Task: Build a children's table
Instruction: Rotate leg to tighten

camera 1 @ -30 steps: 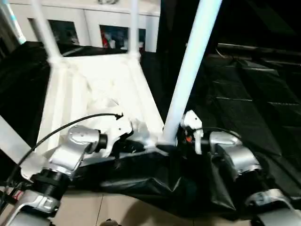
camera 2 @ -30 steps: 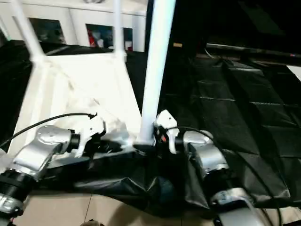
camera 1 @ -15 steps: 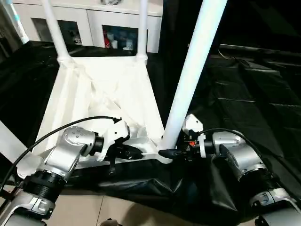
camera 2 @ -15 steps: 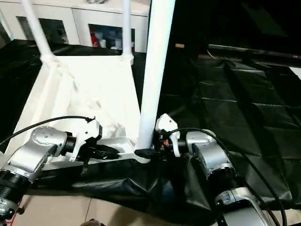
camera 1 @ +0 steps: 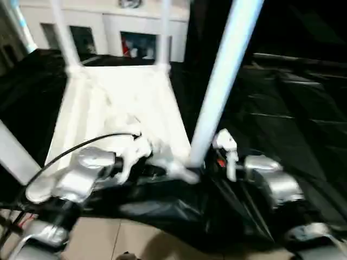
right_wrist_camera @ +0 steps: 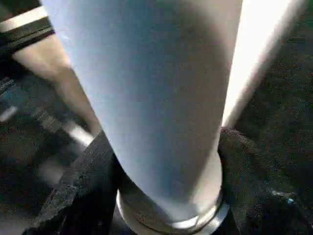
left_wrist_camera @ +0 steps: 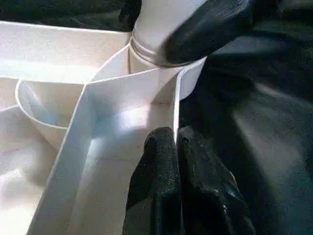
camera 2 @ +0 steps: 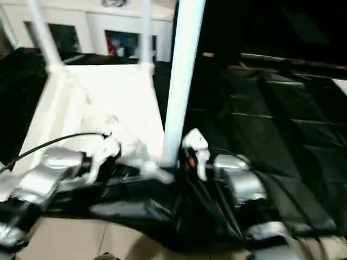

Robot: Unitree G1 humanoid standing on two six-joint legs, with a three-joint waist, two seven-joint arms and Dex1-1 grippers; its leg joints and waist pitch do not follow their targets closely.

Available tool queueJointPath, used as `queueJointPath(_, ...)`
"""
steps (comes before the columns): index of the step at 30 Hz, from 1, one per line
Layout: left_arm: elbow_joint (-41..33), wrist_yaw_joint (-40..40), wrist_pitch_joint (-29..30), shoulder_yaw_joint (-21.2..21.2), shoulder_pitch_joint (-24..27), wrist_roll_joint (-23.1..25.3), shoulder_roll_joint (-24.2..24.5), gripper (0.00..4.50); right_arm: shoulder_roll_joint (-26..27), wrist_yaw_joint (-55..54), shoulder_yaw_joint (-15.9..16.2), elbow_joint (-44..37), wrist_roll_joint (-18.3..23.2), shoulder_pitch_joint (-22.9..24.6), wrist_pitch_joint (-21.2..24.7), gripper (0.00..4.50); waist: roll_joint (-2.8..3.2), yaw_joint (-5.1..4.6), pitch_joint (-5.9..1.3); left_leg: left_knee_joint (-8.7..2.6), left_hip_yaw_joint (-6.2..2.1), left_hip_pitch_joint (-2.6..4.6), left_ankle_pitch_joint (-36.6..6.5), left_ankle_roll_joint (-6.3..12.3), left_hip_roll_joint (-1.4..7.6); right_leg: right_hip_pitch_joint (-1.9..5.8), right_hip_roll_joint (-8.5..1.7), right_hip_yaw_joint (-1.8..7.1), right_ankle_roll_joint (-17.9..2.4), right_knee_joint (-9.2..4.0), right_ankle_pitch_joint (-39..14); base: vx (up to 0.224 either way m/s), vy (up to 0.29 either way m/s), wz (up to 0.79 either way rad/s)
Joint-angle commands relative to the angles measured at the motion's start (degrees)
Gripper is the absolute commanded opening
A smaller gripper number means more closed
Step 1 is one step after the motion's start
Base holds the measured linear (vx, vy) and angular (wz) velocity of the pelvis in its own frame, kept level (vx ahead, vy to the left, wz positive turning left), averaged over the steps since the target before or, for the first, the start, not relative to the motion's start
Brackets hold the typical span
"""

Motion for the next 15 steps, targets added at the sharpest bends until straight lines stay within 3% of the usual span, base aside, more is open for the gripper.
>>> queueJointPath(1,-0.53,4.62,0.78,-1.21,-2.79,-0.22,-4.58,0.0,4.75,-7.24,2.07,3.7,-1.82,-0.23,2.21,2.61,0.68,-0.52,-2.38,-4.14,-1.83,0.51,-24.47,-2.66,1.81,1.26,-5.46,1.93,-3.4,-7.35,-37.51,-0.061,0.016,-0.15)
queueJointPath(4,0.28,8.8,1.76,-0.96,-4.05,0.37,-8.02,0.0,9.42,-16.31,-0.56,6.59,-1.49,-2.27,1.92,2.61,0.81,-0.95,-2.52,-4.22,-2.03,0.69,-25.36,-2.39,1.79,1.1,-5.39,1.69,-3.32,-7.58,-36.53,0.0,0.0,0.0)
queueJointPath(8,-0.05,8.78,1.19,-1.63,-4.13,0.71,-9.23,0.0,11.25,-15.84,0.25,6.72,-2.11,-2.82,-1.03,2.61,0.99,-1.5,-2.62,-4.55,-1.94,0.54,-25.77,-1.74,2.09,1.03,-5.24,1.99,-5.08,-7.29,-30.61,0.0,0.0,0.0)
queueJointPath(10,-0.27,8.01,0.53,-2.26,-3.86,1.16,-8.96,0.0,11.58,-13.64,0.67,6.07,-1.7,-2.78,-1.62,3.16,0.92,-1.46,-2.61,-4.66,-1.75,0.5,-25.24,-1.41,2.12,1.0,-5.11,2.29,-6.12,-6.97,-28.07,0.0,0.0,0.0)
queueJointPath(13,-1.37,5.2,-0.32,-2.98,-2.71,1.09,-6.99,0.0,10.23,-8.36,0.79,3.04,0.39,-2.17,-0.15,3.39,0.8,-1.32,-2.65,-4.61,-1.45,0.51,-24.28,-0.83,2.11,1.02,-5.08,2.66,-7.1,-6.72,-25.91,0.0,0.0,0.0)
queueJointPath(15,-2.02,3.01,-0.76,-3.17,-2.09,0.84,-5.5,0.0,8.22,-5.36,1.52,1.47,0.44,-1.93,0.26,3.65,0.84,-1.23,-2.89,-4.7,-1.29,0.05,-21.06,-0.4,2.34,1.48,-5.07,2.89,-8.34,-6.1,-20.91,0.0,0.0,0.0)
